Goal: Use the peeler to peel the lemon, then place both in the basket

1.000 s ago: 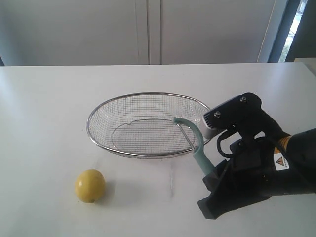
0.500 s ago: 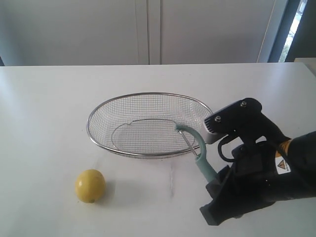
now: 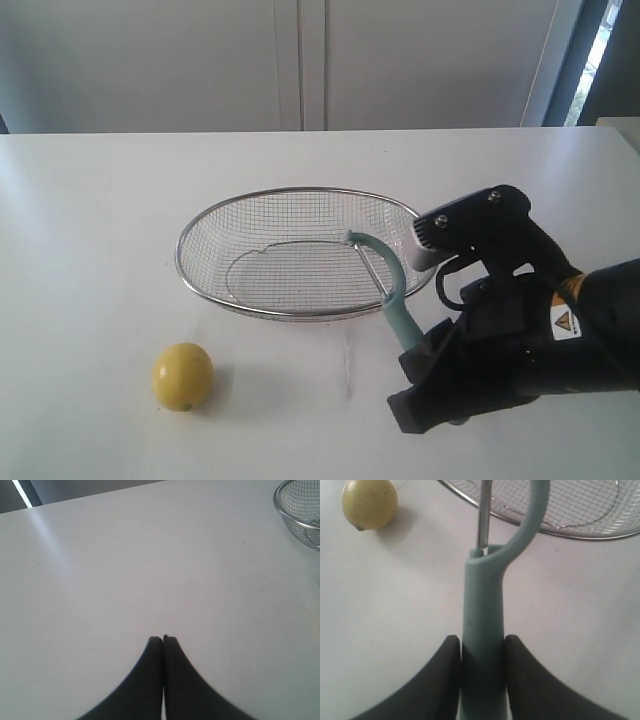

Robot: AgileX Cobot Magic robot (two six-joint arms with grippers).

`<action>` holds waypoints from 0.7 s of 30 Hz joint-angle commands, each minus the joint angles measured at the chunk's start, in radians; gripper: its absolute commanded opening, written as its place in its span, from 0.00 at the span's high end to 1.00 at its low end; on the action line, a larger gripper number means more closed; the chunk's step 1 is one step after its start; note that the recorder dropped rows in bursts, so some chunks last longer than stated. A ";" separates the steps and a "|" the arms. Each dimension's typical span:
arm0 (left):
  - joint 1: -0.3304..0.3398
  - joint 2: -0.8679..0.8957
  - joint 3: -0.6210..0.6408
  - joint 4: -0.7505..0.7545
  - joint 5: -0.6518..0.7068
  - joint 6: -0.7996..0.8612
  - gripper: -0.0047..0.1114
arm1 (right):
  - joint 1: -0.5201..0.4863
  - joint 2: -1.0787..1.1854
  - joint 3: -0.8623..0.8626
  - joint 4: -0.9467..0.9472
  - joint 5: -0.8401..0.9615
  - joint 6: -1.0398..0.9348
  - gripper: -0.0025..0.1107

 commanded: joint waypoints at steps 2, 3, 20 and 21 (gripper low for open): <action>0.000 -0.005 0.005 0.001 -0.006 0.003 0.96 | 0.005 -0.007 0.005 0.016 -0.024 -0.005 0.98; 0.000 -0.005 0.005 0.001 -0.006 0.003 0.96 | 0.005 -0.005 0.005 0.016 -0.024 -0.005 0.98; -0.026 -0.005 0.005 0.001 -0.006 0.003 0.96 | -0.271 0.005 -0.201 0.263 0.444 -0.525 0.98; -0.026 -0.005 0.005 0.001 -0.006 0.003 0.96 | -0.271 0.005 -0.207 0.280 0.492 -0.563 0.98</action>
